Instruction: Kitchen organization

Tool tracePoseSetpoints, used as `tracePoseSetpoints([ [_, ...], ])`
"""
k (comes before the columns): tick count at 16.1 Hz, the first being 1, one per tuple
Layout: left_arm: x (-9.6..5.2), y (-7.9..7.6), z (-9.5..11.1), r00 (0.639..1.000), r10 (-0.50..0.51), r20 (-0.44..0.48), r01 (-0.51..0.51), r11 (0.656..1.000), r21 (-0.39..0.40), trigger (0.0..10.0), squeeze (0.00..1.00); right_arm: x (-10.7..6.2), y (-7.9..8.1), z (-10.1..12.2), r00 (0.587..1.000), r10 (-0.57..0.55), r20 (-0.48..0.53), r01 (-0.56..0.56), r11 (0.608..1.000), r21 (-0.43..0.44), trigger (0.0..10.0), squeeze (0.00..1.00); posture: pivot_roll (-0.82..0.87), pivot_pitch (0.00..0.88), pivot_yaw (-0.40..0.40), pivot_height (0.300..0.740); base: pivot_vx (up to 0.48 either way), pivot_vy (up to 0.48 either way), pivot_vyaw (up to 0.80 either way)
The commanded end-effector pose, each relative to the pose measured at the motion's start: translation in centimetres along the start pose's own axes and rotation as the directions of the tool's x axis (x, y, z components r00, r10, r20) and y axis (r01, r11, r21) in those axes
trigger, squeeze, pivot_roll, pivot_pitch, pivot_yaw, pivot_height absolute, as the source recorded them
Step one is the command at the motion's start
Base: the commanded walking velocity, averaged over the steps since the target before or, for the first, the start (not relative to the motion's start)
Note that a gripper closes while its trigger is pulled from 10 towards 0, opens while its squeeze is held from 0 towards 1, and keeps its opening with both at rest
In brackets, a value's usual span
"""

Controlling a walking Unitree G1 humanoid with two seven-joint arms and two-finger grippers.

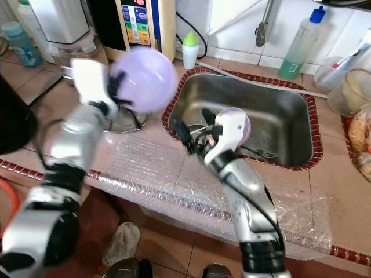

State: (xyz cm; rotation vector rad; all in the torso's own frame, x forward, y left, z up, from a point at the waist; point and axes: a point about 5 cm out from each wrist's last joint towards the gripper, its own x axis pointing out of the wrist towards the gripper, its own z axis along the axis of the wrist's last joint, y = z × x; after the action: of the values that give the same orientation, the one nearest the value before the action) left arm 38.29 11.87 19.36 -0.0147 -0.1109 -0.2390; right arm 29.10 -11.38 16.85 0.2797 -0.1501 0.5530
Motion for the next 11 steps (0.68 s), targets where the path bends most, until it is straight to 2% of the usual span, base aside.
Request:
tracePoseSetpoints([
  [1,0.0,-0.6,0.7,0.999,-0.034,0.04,0.032,0.999,0.041,0.0,0.0,0.1,-0.4,0.0,1.0,-0.019,-0.003,0.019,0.999,0.032,10.0,0.0,-0.1,0.023,0.044,0.74,0.0,0.0,0.0],
  [4,-0.3,-3.2,0.4,0.992,-0.116,0.058,0.111,0.99,0.082,0.0,0.0,1.2,-0.2,0.2,0.999,-0.035,0.012,0.034,0.996,0.076,10.0,0.0,-0.1,0.02,0.043,0.74,0.0,0.0,0.0],
  [5,-0.3,-3.2,0.4,0.992,-0.116,0.058,0.111,0.99,0.082,0.0,0.0,1.2,-0.2,0.2,0.999,-0.035,0.012,0.034,0.996,0.076,10.0,0.0,-0.1,0.02,0.043,0.74,0.0,0.0,0.0],
  [6,-0.5,-4.1,0.4,0.988,-0.141,0.066,0.135,0.987,0.085,0.0,0.0,1.8,0.0,0.1,0.999,-0.05,0.002,0.05,0.996,0.076,10.0,0.0,-0.09,0.02,0.042,0.74,0.0,0.0,0.0],
  [7,-0.6,-4.5,0.4,0.985,-0.156,0.075,0.149,0.985,0.09,0.0,0.0,2.2,-0.2,-0.1,0.996,-0.088,-0.017,0.089,0.994,0.069,7.6,0.0,-0.09,0.021,0.041,0.74,0.0,0.0,0.0],
  [8,-0.8,-5.1,0.5,0.981,-0.172,0.088,0.163,0.982,0.097,0.0,0.0,2.8,-0.5,-0.2,0.989,-0.143,-0.033,0.146,0.986,0.08,0.0,0.0,-0.09,0.022,0.04,0.74,0.0,0.0,0.0],
  [11,-1.0,-5.5,0.4,0.979,-0.181,0.095,0.171,0.98,0.104,0.0,0.0,3.5,-0.8,0.0,0.982,-0.185,-0.038,0.188,0.977,0.104,0.0,0.0,-0.09,0.021,0.038,0.74,0.0,0.0,0.0],
])
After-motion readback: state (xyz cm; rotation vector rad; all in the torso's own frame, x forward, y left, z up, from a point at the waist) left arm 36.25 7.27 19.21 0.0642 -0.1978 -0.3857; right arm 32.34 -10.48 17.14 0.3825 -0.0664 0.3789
